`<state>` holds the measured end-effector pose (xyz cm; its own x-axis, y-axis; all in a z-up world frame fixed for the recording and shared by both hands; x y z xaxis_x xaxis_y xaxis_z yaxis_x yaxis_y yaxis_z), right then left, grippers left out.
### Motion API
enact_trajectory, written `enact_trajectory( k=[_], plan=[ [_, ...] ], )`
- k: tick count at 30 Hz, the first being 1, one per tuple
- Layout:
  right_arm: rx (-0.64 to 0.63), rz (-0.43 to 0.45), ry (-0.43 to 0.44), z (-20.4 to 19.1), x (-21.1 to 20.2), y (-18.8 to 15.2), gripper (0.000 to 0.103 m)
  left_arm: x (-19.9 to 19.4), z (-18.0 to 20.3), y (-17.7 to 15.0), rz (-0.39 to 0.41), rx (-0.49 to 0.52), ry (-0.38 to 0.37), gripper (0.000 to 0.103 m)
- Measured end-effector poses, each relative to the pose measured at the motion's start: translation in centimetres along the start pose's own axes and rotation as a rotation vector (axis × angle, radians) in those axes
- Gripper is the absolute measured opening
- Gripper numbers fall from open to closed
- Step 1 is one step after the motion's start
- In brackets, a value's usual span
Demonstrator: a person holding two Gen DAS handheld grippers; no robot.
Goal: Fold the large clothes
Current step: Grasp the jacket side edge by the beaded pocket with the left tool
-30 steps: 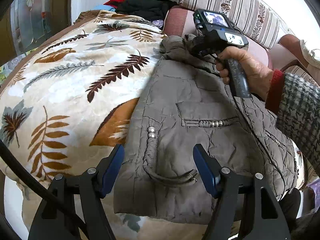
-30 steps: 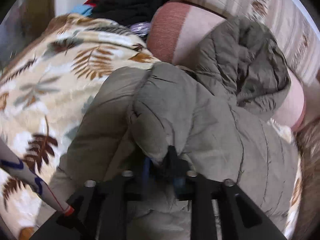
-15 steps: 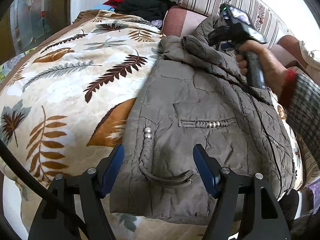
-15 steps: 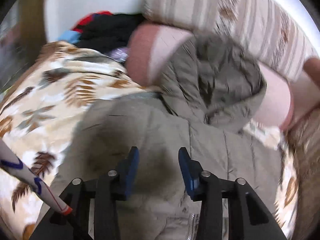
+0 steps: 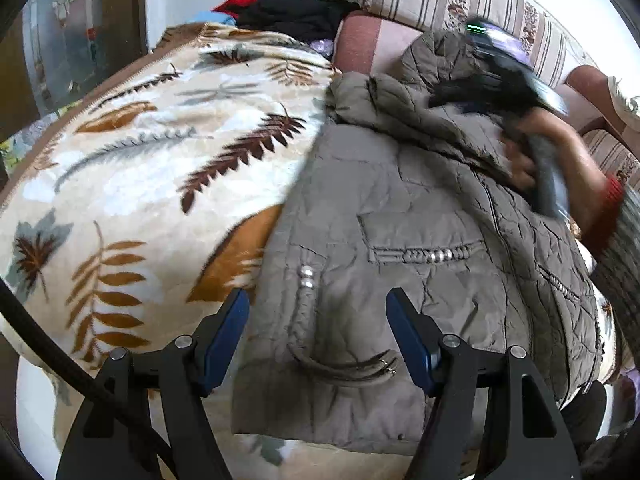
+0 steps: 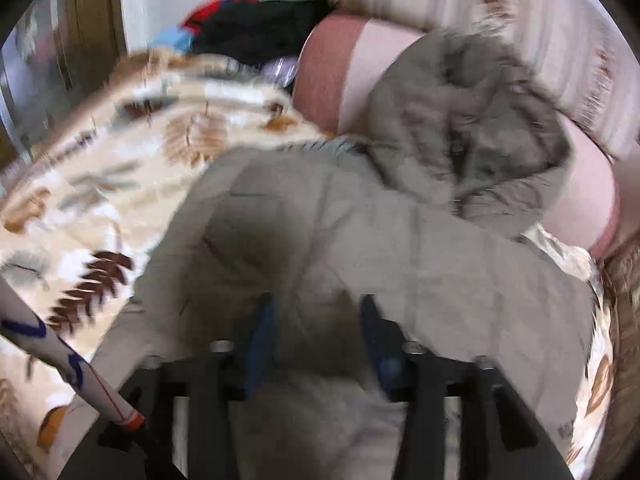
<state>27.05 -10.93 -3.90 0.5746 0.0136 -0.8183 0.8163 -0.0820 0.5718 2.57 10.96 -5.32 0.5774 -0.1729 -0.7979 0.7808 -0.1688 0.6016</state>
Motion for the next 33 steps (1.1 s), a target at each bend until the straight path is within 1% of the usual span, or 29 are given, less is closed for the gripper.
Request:
enact_trajectory(
  k=[2, 5, 7, 8, 9, 10, 13, 15, 17, 19, 20, 23, 24, 26, 28, 30, 31, 33],
  plan=[
    [0.036, 0.015, 0.024, 3.0, -3.4, -1.7, 0.081, -0.6, -1.0, 0.3, 0.006, -0.015, 0.017, 0.070],
    [0.096, -0.031, 0.056, 7.7, -7.1, -4.4, 0.081, -1.0, -2.9, 0.7, 0.007, -0.040, 0.050, 0.072],
    [0.160, -0.052, 0.046, 12.4, -9.9, -6.9, 0.082, -0.8, -4.3, 1.0, -0.002, -0.057, 0.062, 0.074],
    [0.198, -0.064, 0.036, 14.8, -11.1, -8.3, 0.084, -0.6, -4.8, 1.1, -0.010, -0.066, 0.057, 0.074],
    [0.228, -0.074, 0.026, 16.8, -11.9, -9.3, 0.085, -0.1, -5.3, 1.2, -0.023, -0.080, 0.043, 0.074],
    [0.259, -0.081, 0.008, 18.9, -12.7, -10.3, 0.086, 0.5, -5.9, 1.3, -0.040, -0.102, 0.010, 0.075],
    [0.352, -0.091, -0.093, 25.9, -14.9, -14.2, 0.088, 2.2, -6.6, 1.3, -0.081, -0.152, -0.064, 0.075],
    [0.422, -0.111, -0.133, 29.5, -15.4, -16.5, 0.088, 3.6, -6.6, 1.4, -0.103, -0.171, -0.118, 0.075],
    [0.506, -0.124, -0.139, 32.6, -15.7, -19.2, 0.088, 4.9, -6.1, 1.5, -0.128, -0.172, -0.173, 0.075],
    [0.588, -0.138, -0.099, 34.7, -15.5, -21.1, 0.088, 6.0, -5.4, 1.4, -0.154, -0.177, -0.227, 0.075],
    [0.633, -0.141, -0.056, 35.4, -15.3, -21.9, 0.088, 6.8, -5.0, 1.4, -0.175, -0.182, -0.265, 0.075],
    [0.721, -0.142, 0.075, 35.6, -14.6, -23.4, 0.088, 8.2, -3.8, 0.8, -0.218, -0.203, -0.346, 0.075],
    [0.732, -0.144, 0.106, 35.4, -14.3, -23.8, 0.088, 8.4, -3.4, 0.6, -0.221, -0.206, -0.365, 0.075],
    [0.741, -0.160, 0.160, 34.7, -13.3, -24.3, 0.088, 8.3, -2.8, 0.4, -0.212, -0.192, -0.380, 0.075],
    [0.744, -0.181, 0.210, 33.8, -12.4, -24.7, 0.082, 8.1, -2.1, 0.1, -0.213, -0.179, -0.400, 0.075],
    [0.752, -0.209, 0.287, 32.6, -11.7, -25.2, 0.063, 7.8, -1.7, -0.3, -0.215, -0.170, -0.420, 0.074],
    [0.752, -0.216, 0.317, 32.1, -11.6, -25.4, 0.062, 7.7, -1.6, -0.4, -0.217, -0.166, -0.430, 0.074],
    [0.735, -0.222, 0.334, 31.4, -11.6, -25.8, 0.062, 7.6, -1.7, -0.7, -0.216, -0.165, -0.449, 0.074]
  ],
)
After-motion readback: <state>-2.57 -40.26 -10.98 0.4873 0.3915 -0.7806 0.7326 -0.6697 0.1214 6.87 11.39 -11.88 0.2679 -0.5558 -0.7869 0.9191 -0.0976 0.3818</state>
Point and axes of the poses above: each gripper's, at about its wrist camera, not at the fingertips, and x roughly the way its jaws point, z to its right, y to its top, the point moved 5 cm from there along x, roughly the way its jaws point, and after that the axes turned 12 degrees about x, right-handed, at the moved point
